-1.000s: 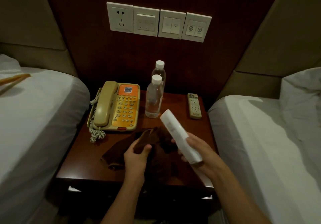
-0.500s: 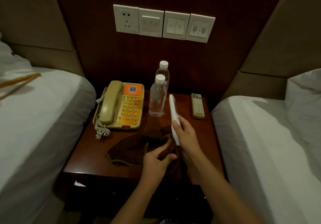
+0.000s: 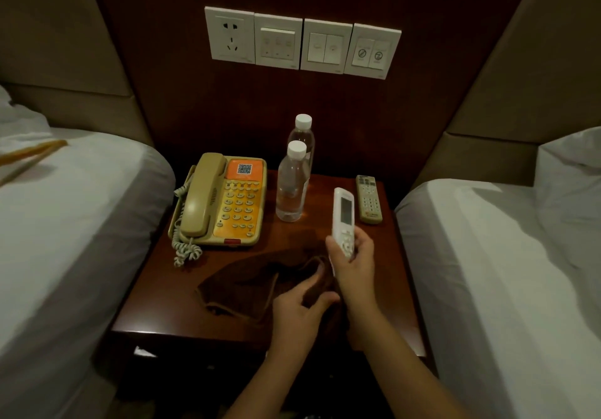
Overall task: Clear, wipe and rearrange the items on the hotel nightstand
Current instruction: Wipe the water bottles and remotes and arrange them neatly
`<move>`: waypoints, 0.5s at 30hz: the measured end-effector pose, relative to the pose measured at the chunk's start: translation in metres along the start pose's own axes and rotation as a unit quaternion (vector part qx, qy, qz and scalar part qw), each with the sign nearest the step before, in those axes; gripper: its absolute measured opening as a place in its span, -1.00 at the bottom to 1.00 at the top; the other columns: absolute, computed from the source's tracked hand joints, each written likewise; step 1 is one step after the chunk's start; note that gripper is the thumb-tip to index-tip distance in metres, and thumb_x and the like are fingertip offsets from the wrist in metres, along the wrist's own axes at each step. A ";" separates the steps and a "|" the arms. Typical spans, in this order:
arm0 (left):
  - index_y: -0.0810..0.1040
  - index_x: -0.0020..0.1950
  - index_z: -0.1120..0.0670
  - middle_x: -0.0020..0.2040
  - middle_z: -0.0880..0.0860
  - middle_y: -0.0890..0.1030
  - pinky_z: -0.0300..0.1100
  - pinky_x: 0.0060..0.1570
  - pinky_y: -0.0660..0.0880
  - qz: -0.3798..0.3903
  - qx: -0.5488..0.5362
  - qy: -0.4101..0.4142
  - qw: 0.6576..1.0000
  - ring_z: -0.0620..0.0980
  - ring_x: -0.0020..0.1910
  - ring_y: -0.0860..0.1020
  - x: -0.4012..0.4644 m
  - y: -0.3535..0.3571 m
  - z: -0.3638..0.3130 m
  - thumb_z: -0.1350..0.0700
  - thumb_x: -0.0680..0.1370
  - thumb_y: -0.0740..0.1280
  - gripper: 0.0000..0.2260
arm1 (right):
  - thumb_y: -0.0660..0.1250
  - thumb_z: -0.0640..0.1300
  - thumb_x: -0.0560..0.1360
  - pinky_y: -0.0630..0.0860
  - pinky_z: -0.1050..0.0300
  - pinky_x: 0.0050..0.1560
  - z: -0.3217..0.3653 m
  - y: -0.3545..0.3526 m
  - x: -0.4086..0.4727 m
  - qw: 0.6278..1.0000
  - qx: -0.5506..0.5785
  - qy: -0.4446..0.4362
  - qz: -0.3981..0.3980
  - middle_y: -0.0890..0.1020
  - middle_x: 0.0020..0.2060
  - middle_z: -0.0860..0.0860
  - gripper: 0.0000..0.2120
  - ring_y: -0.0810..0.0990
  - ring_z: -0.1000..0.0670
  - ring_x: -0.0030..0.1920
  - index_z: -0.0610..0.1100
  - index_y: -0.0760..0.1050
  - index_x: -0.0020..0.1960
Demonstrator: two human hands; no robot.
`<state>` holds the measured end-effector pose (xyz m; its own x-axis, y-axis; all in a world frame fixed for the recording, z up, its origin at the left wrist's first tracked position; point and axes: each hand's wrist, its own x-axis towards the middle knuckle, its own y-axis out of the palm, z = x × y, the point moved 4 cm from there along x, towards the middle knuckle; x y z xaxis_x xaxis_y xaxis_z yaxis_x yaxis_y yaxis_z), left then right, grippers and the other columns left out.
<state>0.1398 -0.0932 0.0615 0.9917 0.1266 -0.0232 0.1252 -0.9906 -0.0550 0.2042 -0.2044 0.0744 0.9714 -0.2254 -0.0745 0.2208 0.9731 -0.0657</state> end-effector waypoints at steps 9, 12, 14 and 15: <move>0.61 0.20 0.07 -0.14 -0.30 0.57 -0.61 -0.19 0.38 -0.124 0.010 -0.010 0.992 -0.33 -0.08 0.54 0.004 -0.023 0.011 0.13 0.49 0.42 -0.72 | 0.46 0.02 0.40 0.53 0.19 -0.18 0.004 -0.018 0.049 0.988 -0.134 0.023 -0.076 0.51 0.18 -0.05 -0.46 0.55 -0.02 0.09 -0.05 0.31 0.28; 0.65 0.06 -0.02 -0.32 -0.37 0.61 -0.61 -0.22 0.37 -0.135 -0.001 -0.022 0.991 -0.40 -0.17 0.56 0.003 -0.025 0.020 -0.20 0.35 0.47 -0.62 | 0.46 0.06 0.38 0.46 0.18 -0.22 0.012 -0.016 0.068 0.963 -0.248 -0.006 -0.105 0.52 0.15 -0.06 -0.45 0.52 -0.06 0.10 -0.07 0.30 0.23; 0.63 -0.05 -0.09 -0.33 -0.45 0.59 -0.61 -0.23 0.38 -0.152 0.012 -0.025 0.988 -0.32 -0.16 0.60 0.005 -0.023 0.026 -0.16 0.35 0.48 -0.75 | 0.45 0.08 0.36 0.47 0.09 -0.13 0.022 -0.001 0.088 0.932 -0.344 -0.030 -0.107 0.54 0.09 -0.06 -0.50 0.47 -0.10 0.13 -0.07 0.33 0.17; 0.64 -0.03 -0.05 -0.33 -0.46 0.58 -0.60 -0.24 0.38 -0.157 0.016 -0.027 0.987 -0.31 -0.18 0.60 0.006 -0.022 0.030 0.02 0.40 0.48 -0.83 | 0.44 0.11 0.35 0.49 0.01 -0.04 0.025 0.008 0.098 0.913 -0.392 -0.043 -0.104 0.55 0.08 -0.07 -0.50 0.47 -0.12 0.14 -0.08 0.34 0.16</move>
<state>0.1423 -0.0686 0.0327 0.9007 0.4313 -0.0525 0.4250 -0.8997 -0.1000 0.3037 -0.2174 0.0911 0.9262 -0.3641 0.0977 0.3041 0.5684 -0.7645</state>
